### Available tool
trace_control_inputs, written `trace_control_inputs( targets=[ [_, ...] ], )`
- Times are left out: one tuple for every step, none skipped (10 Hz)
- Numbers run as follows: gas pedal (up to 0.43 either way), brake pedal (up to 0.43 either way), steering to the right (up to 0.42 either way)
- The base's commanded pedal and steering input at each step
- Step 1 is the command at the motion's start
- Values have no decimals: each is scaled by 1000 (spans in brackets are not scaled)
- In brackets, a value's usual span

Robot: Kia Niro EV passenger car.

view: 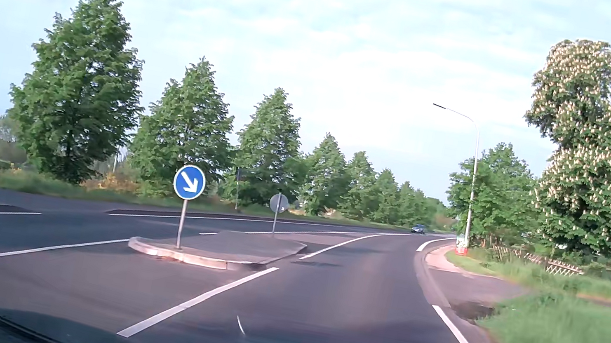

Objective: Follow the waypoints while adhering to traffic rules and regulations

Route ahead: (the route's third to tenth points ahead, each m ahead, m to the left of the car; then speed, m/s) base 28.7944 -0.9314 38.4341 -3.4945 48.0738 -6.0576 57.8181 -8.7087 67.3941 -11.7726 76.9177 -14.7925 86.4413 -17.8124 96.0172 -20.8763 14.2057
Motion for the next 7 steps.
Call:
trace_control_inputs(
  targets=[
    [177,0,46],
    [177,0,43],
    [177,0,40],
    [189,0,40],
    [189,0,40],
    [189,0,38],
    [189,0,36]
  ],
)
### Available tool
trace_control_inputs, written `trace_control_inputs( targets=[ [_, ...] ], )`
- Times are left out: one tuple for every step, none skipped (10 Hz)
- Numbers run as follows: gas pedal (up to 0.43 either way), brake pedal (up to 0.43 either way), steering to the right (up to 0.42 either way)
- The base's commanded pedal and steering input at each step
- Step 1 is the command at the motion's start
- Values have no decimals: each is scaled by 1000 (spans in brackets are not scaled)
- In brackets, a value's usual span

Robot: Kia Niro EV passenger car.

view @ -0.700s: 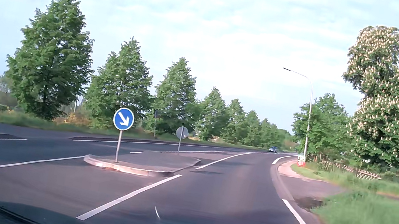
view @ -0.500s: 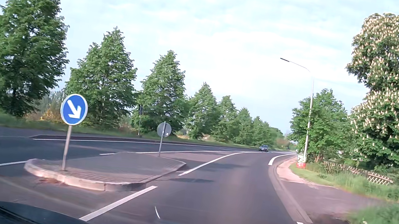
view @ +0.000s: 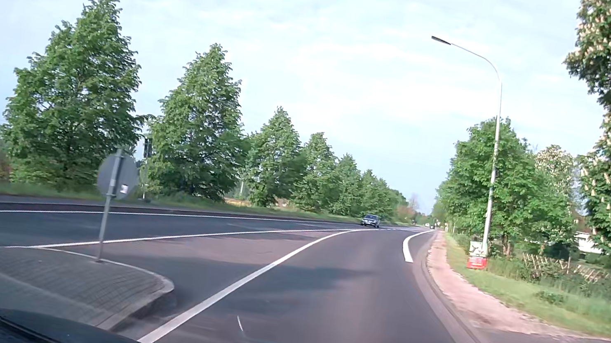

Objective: Follow the waypoints while adhering to traffic rules and regulations

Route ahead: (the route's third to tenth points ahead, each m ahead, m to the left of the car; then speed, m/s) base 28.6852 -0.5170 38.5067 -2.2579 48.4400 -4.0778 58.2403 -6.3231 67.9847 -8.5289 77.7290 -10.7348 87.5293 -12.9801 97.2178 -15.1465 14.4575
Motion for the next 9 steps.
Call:
trace_control_inputs(
  targets=[
    [189,0,36],
    [189,0,36],
    [189,0,36],
    [189,0,35],
    [189,0,33],
    [189,0,31],
    [189,0,29],
    [189,0,27],
    [189,0,25]
  ],
)
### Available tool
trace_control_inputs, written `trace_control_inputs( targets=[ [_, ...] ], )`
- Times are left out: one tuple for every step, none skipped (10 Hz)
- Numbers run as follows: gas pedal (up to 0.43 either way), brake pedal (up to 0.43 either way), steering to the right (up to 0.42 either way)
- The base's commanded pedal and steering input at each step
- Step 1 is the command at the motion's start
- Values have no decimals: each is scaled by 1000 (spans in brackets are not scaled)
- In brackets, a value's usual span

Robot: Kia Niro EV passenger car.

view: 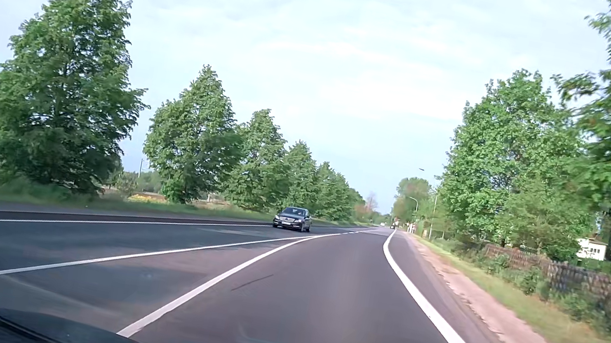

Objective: Follow the waypoints while adhering to traffic rules and regulations

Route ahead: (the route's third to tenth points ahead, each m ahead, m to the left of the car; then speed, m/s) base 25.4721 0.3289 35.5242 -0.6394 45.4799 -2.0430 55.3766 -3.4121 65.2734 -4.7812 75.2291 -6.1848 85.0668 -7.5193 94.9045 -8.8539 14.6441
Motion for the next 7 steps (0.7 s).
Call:
trace_control_inputs(
  targets=[
    [189,0,24],
    [189,0,23],
    [189,0,23],
    [189,0,22],
    [189,0,22],
    [189,0,22],
    [189,0,21]
  ],
)
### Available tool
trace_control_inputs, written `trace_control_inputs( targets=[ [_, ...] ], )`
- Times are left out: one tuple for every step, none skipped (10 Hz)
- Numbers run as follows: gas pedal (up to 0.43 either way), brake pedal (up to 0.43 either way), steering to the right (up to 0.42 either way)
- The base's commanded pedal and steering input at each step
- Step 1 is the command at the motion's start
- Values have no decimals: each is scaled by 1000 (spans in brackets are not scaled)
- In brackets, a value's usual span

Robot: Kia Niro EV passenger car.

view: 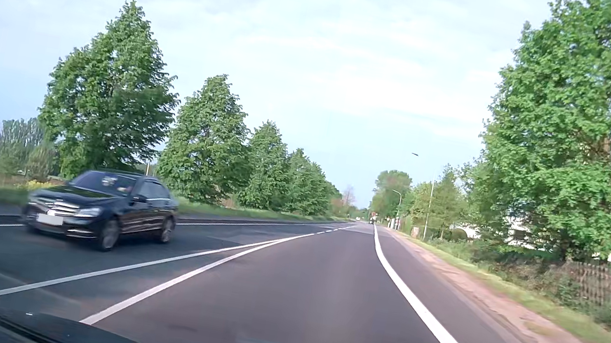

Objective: Follow the waypoints while adhering to traffic rules and regulations

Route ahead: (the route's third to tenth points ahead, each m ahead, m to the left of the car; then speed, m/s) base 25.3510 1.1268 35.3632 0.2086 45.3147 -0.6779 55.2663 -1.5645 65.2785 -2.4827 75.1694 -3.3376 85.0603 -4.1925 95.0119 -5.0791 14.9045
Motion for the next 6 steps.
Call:
trace_control_inputs(
  targets=[
    [189,0,19],
    [189,0,17],
    [189,0,15],
    [189,0,15],
    [189,0,13],
    [189,0,12]
  ],
)
